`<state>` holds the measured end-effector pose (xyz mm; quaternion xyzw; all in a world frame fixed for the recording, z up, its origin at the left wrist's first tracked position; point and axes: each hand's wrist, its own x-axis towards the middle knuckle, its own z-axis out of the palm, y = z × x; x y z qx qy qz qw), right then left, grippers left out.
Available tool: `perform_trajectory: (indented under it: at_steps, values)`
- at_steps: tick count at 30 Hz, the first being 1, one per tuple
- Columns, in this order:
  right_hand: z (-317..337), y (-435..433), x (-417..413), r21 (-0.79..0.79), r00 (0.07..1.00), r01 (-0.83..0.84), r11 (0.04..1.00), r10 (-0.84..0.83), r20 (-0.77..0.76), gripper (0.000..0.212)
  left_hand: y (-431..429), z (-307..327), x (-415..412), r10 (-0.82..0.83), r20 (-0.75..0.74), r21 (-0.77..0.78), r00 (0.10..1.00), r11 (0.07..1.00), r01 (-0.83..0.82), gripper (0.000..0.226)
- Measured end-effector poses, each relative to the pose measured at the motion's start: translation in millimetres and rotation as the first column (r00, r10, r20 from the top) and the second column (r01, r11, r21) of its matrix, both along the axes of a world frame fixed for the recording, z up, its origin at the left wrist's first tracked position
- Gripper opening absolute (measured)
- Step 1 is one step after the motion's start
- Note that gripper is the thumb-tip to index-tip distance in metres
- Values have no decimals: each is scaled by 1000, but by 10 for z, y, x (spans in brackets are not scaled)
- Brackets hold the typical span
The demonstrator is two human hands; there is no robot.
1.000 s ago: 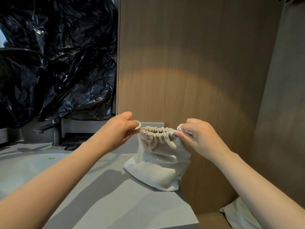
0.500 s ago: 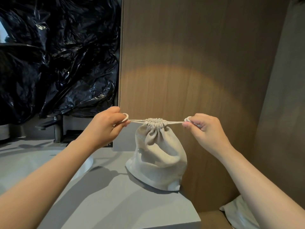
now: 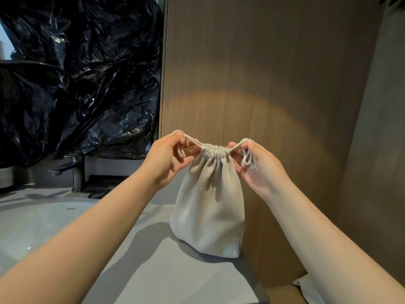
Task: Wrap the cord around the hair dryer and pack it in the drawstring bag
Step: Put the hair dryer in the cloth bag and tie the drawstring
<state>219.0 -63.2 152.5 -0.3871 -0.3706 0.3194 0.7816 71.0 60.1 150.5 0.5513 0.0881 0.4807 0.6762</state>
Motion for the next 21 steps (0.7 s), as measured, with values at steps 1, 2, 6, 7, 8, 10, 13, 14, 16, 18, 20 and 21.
perform_trajectory:
  at_steps: [1, 2, 6, 7, 8, 10, 13, 14, 16, 18, 20, 21]
  values:
    - [30, 42, 8, -8, 1000, 25, 1000, -25, -19, 26, 11, 24, 22, 22, -2, -8, 1000, 1000, -22, 36]
    - [64, 87, 21, -19, 999, 47, 999, -48, -23, 24, 35, 52, 48, 55, -8, -16, 998, 998, -55, 35]
    - [194, 335, 77, -32, 998, 62, 998, -62, 1, 15, 198, 196, 122, 114, -20, -107, 993, 988, -116, 30]
    - [222, 411, 82, -26, 999, 49, 998, -49, -3, 16, 247, 234, 137, 97, -7, -127, 995, 987, -98, 28]
    - [245, 488, 84, -21, 999, 40, 999, -40, -1, 18, 301, 264, 154, 86, 5, -134, 996, 987, -85, 26]
    - [279, 632, 83, -10, 999, 25, 1000, -24, 22, 23, 393, 301, 188, 99, 33, -112, 995, 989, -94, 26]
    - [285, 788, 60, 49, 1000, -7, 999, 6, 27, 26, 495, 297, 217, 127, 114, -70, 985, 990, -120, 30]
    - [276, 820, 51, 73, 1000, -10, 997, 9, 21, 26, 512, 287, 212, 128, 129, -57, 983, 991, -122, 30]
    - [242, 853, 29, 109, 1000, -13, 994, 11, 19, 28, 521, 261, 189, 135, 136, -36, 981, 991, -132, 32]
    - [183, 857, -1, 131, 1000, -25, 991, 24, 11, 29, 505, 226, 139, 140, 124, -16, 982, 990, -139, 34]
    - [99, 835, -33, 126, 1000, -31, 992, 31, 6, 29, 467, 159, 75, 139, 108, 5, 984, 990, -141, 36]
    - [53, 814, -47, 119, 999, -33, 992, 33, 4, 29, 444, 116, 47, 136, 99, 15, 986, 990, -138, 37]
